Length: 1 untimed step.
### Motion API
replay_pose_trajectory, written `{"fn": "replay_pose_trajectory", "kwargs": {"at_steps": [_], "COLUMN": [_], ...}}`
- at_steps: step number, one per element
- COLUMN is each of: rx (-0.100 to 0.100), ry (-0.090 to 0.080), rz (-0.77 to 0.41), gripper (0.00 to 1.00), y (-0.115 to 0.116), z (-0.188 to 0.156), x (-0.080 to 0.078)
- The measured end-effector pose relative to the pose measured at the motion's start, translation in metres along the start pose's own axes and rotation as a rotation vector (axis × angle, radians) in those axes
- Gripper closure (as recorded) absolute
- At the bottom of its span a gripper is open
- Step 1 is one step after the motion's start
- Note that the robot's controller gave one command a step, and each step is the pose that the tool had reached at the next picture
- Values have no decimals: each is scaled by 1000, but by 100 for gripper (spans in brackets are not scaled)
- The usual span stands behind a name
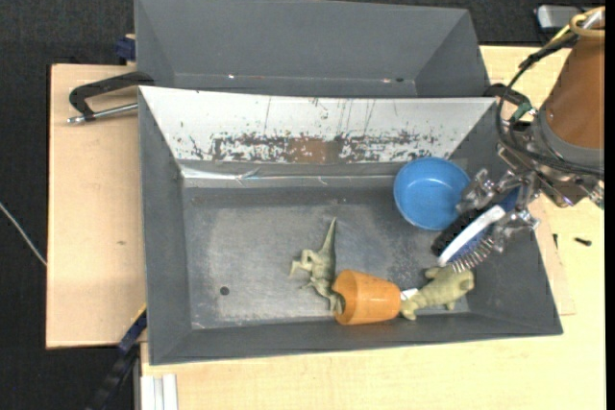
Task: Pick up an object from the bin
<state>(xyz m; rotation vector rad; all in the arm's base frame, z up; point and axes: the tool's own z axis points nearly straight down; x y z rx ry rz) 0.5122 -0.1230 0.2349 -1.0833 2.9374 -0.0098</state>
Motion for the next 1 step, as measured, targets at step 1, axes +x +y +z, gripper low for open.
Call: {"fn": "replay_pose_trajectory", "kwargs": {"at_steps": [1], "rx": [-8], "ry": [4], "rz": [-91], "gripper": [100], "y": [-32], "z": [22], "x": [-7]}}
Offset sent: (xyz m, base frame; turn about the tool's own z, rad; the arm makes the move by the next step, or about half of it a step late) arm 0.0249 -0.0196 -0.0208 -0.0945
